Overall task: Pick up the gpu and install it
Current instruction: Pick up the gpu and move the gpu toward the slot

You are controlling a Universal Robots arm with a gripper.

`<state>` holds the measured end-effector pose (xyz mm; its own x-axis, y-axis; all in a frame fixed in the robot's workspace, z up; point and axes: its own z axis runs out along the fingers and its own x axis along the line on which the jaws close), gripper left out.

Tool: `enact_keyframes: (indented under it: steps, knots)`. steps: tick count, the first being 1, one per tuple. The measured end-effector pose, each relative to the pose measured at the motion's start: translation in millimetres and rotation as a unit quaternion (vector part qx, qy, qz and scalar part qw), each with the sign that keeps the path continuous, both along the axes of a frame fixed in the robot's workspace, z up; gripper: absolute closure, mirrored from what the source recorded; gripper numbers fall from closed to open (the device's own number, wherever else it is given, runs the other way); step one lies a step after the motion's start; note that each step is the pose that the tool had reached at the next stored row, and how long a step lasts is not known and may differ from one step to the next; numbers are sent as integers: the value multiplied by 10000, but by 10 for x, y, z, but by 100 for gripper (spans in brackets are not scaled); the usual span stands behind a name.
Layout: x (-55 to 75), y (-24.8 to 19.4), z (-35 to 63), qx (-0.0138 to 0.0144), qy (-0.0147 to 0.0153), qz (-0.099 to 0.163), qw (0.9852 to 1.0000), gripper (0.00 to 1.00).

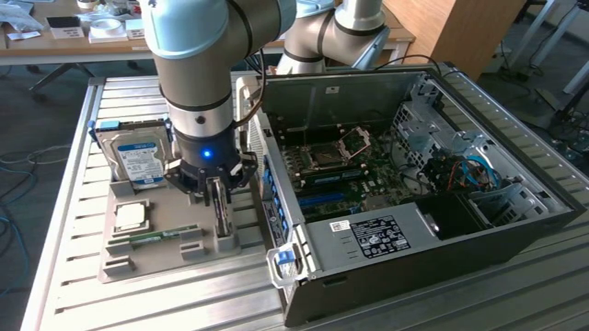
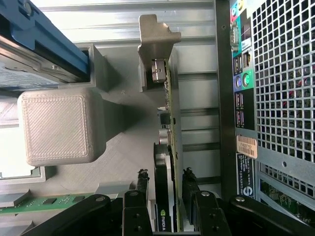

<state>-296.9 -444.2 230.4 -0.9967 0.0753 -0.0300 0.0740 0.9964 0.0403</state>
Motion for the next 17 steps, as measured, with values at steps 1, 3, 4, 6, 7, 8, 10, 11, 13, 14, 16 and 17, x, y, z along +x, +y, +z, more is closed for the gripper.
enact_keyframes:
  steps: [1,3,4,6,7,8,10,11,13,14,16,17]
  knots:
    - [0,0,0,0,0,0,10000,58]
    - [0,0,0,0,0,0,10000,58]
    - [0,0,0,0,0,0,10000,58]
    - [0,0,0,0,0,0,10000,58]
    - [0,0,0,0,0,0,10000,58]
    - [0,0,0,0,0,0,10000,60]
    - [0,0,0,0,0,0,10000,66]
    - [0,0,0,0,1,0,10000,73]
    - [0,0,0,0,0,0,10000,73]
    - [0,0,0,0,0,0,10000,73]
    - [0,0,0,0,0,0,10000,73]
    - [0,0,0,0,0,0,10000,73]
